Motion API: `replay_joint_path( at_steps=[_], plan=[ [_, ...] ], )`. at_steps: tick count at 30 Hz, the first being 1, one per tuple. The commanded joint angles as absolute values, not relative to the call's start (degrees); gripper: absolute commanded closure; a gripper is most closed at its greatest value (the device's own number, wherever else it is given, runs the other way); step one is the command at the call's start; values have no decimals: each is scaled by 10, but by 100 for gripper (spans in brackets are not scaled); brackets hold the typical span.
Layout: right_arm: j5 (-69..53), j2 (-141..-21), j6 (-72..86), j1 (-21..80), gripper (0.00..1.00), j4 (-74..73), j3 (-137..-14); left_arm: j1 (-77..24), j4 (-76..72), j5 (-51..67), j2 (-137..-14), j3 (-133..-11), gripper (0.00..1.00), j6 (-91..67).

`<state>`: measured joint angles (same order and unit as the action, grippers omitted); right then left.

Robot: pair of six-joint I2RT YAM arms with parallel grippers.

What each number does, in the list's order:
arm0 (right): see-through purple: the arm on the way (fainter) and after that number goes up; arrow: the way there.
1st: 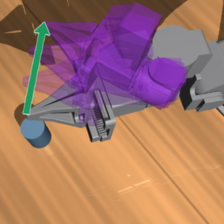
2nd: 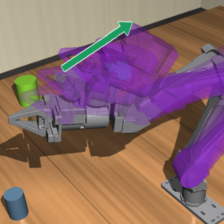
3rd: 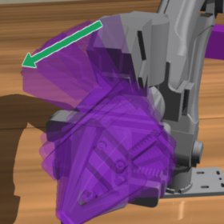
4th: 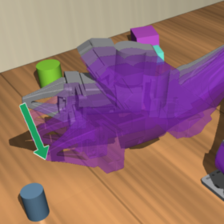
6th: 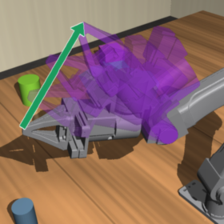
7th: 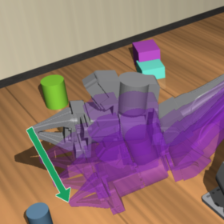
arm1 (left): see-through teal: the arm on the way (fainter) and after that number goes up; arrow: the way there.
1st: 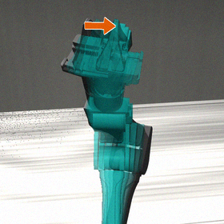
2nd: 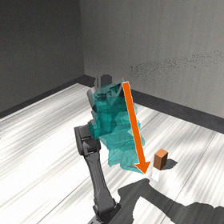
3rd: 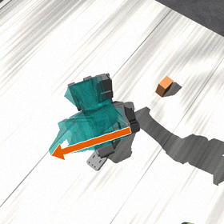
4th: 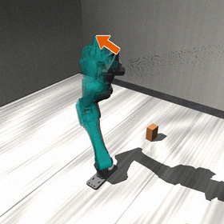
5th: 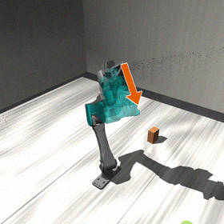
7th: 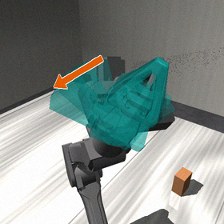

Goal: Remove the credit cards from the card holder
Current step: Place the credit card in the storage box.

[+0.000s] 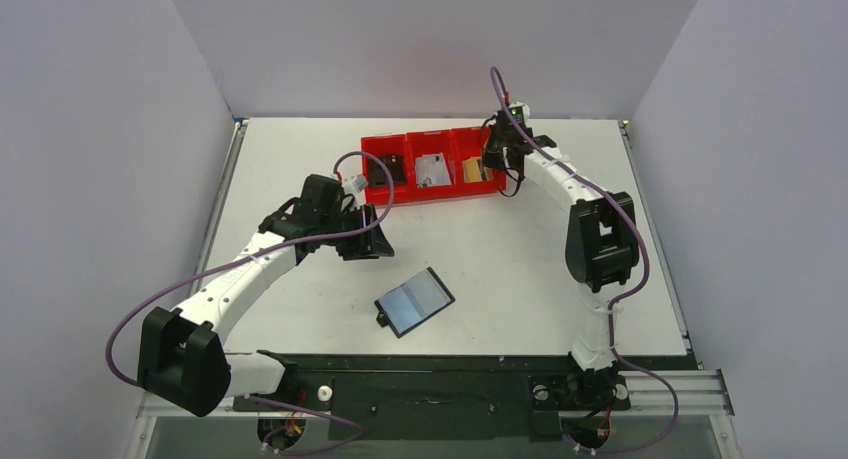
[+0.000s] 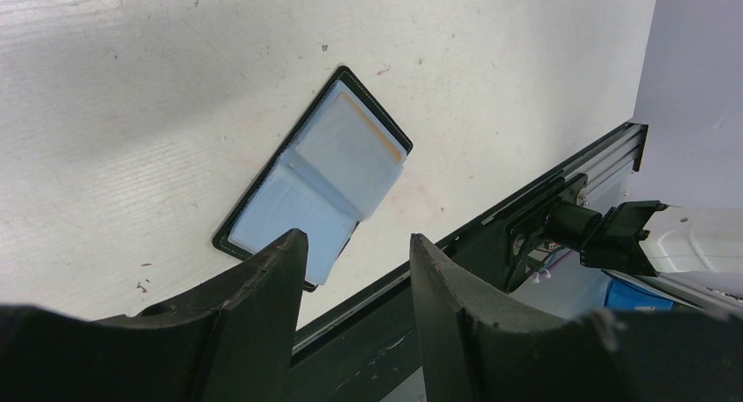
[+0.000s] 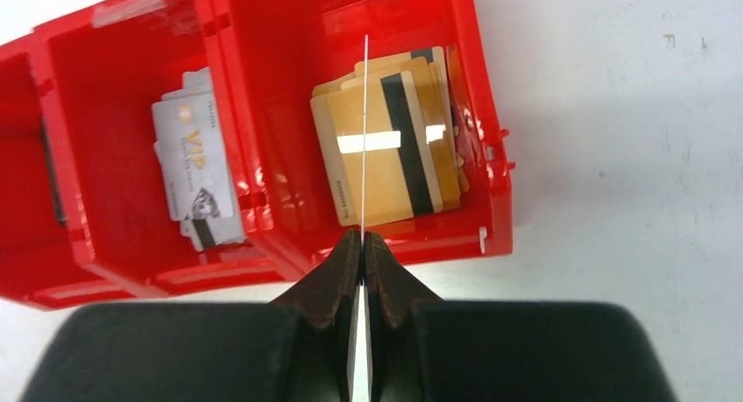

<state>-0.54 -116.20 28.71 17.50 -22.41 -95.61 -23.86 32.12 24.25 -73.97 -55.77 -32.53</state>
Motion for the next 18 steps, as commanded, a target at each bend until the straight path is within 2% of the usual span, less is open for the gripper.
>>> replay_joint_path(
  at_steps=[1, 18],
  plan=[
    [12, -1187, 258, 168, 100, -244, -1019, -238, 328, 248, -732, -588, 56, -315],
    [-46, -1270, 289, 163, 100, -236, -1059, -237, 340, 241, -742, -596, 55, -314]
  ],
)
